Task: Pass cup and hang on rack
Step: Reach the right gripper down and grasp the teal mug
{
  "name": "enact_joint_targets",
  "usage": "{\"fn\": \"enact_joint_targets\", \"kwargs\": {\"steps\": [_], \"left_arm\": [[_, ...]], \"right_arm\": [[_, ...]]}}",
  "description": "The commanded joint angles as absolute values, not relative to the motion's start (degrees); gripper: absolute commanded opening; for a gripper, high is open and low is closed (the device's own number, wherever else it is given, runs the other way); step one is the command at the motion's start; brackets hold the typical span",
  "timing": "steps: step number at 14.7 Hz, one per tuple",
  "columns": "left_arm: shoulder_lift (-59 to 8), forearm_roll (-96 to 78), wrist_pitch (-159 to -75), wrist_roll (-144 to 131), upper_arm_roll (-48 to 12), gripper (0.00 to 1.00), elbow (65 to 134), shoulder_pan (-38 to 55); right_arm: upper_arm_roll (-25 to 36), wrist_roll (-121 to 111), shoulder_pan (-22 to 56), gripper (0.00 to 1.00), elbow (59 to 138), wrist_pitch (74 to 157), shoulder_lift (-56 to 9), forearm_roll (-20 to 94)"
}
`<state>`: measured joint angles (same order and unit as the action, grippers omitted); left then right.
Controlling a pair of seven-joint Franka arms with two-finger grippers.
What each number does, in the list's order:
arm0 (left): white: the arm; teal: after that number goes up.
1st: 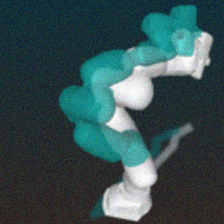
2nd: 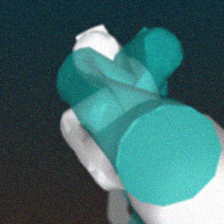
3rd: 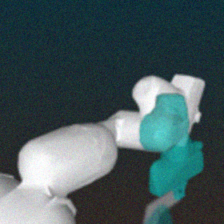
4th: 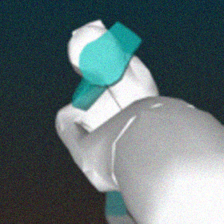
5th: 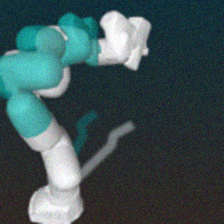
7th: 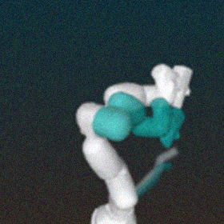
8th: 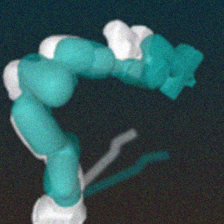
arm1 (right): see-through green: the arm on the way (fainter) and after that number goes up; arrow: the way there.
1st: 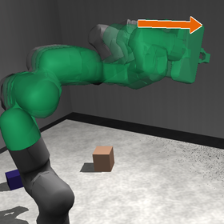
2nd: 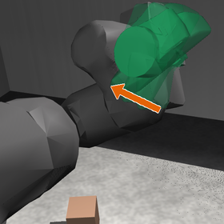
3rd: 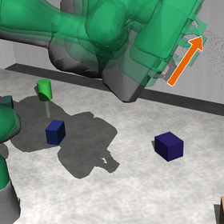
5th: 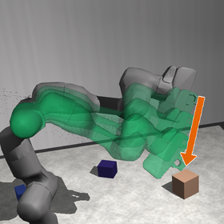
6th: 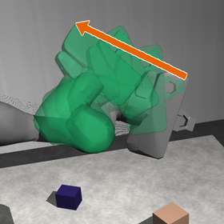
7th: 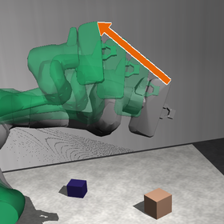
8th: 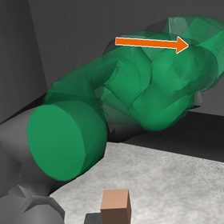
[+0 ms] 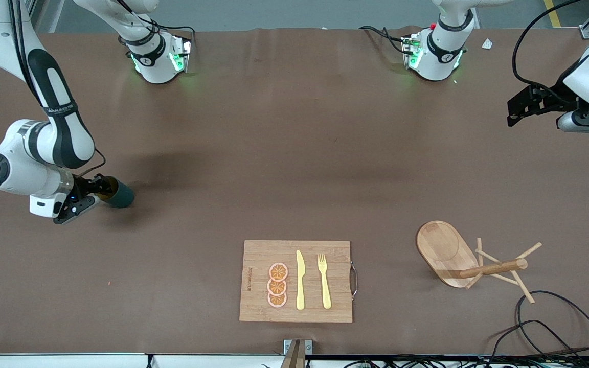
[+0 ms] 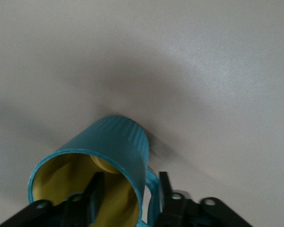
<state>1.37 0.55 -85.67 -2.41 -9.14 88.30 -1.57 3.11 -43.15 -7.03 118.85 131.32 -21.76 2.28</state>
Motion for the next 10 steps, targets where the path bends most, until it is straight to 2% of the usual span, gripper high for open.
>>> {"fn": "enact_joint_targets", "kwargs": {"steps": [1, 5, 10], "left_arm": [[1.8, 1.1, -85.6, -2.9, -9.2, 1.0, 87.9, -1.8], [1.8, 1.1, -85.6, -2.8, -9.1, 1.0, 87.9, -1.8], [1.7, 1.1, -85.6, -2.8, -9.0, 1.0, 87.9, -1.8]], "right_arm": [[2.3, -43.9, -8.0, 0.0, 119.6, 131.7, -21.2, 3.6], [2.2, -36.3, -5.7, 0.0, 116.5, 123.6, -19.3, 3.9], [2.2, -12.9, 4.5, 0.0, 115.9, 116.6, -13.4, 7.6]]}}
